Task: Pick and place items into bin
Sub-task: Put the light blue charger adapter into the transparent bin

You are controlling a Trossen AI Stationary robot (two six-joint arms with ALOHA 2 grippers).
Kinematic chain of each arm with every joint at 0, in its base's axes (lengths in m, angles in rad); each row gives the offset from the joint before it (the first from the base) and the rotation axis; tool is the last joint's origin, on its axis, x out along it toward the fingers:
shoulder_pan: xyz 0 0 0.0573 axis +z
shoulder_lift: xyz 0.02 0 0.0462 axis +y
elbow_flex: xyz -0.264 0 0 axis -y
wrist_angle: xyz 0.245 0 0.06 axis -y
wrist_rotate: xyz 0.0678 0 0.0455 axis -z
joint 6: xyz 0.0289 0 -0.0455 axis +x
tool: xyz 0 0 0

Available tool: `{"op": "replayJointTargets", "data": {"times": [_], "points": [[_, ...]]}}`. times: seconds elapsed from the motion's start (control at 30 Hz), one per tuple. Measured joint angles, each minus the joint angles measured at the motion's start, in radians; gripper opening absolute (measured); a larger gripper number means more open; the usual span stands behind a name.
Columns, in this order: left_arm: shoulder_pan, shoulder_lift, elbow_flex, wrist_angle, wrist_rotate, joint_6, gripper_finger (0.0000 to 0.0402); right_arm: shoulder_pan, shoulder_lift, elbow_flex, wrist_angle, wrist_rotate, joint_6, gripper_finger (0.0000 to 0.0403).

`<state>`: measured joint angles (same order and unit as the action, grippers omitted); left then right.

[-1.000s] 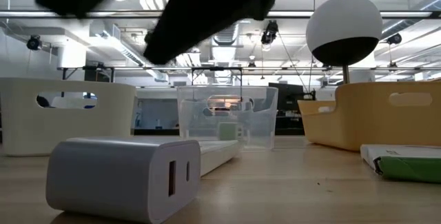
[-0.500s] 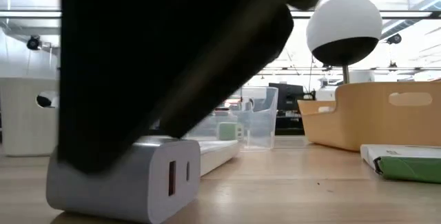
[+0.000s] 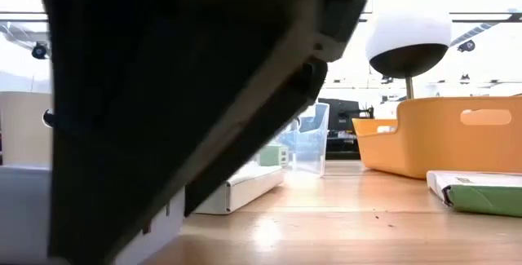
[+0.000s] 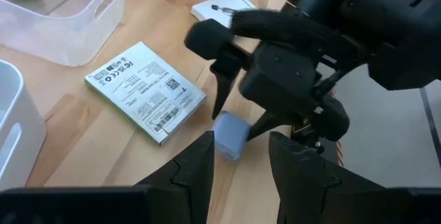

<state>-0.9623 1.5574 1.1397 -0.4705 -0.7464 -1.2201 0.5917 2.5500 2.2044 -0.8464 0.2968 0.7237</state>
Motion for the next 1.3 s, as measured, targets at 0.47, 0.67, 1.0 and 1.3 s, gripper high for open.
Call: {"op": "replayJointTargets", "data": {"times": [0.47, 0.67, 1.0, 1.3], "points": [[0.0, 0.0, 0.0, 0.0, 0.0, 0.001, 0.0122, -0.012, -0.008, 0.001, 0.04, -0.007, -0.053, 0.0181], [0.0, 0.0, 0.0, 0.0, 0.0, -0.001, 0.0122, -0.013, -0.065, 0.017, 0.014, 0.022, -0.032, 0.0177], [-0.001, 0.0, 0.0, 0.004, 0.0, -0.002, 0.0122, -0.036, -0.245, 0.016, -0.453, 0.225, 0.215, 0.0182], [-0.001, 0.0, 0.0, 0.017, -0.037, -0.003, 0.0122, -0.268, -0.304, -0.012, -0.553, 0.303, 0.016, 0.018]]}}
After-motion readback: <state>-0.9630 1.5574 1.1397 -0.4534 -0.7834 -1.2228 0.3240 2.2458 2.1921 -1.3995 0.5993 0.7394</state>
